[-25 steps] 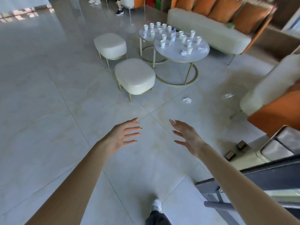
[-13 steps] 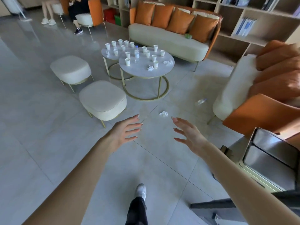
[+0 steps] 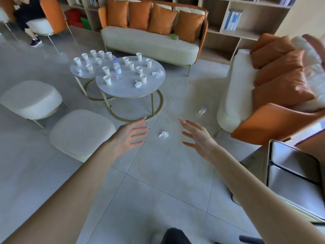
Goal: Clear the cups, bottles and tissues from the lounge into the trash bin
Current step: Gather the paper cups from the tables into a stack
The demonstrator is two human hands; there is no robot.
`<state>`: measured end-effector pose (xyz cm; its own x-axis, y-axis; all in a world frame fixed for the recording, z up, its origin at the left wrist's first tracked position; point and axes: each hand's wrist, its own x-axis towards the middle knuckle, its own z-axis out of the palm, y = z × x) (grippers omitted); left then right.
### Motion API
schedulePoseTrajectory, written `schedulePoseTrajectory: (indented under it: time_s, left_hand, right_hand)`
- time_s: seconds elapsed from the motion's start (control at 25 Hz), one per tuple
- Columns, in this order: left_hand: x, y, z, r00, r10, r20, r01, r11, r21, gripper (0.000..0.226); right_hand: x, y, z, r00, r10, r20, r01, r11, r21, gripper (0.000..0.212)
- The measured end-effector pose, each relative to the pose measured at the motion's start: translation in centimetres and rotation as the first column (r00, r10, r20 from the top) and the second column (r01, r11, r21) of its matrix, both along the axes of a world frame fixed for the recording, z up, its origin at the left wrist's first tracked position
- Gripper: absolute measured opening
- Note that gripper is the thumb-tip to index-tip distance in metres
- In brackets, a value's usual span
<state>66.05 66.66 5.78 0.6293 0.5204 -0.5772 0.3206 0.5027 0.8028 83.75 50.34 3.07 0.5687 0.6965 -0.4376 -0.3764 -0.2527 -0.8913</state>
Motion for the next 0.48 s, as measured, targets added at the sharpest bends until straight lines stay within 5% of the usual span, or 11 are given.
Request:
schedulePoseTrajectory:
  time_s: [0.48]
  left_hand:
    - [17.1,15.6,-3.2,0.999,0.018,-0.033,-0.019,0.999,-0.048,0.040]
  right_hand:
    - [17.6,15.2,-2.3,0.999,-0.035,0.003,0.035,0.998,-0.056,0.077]
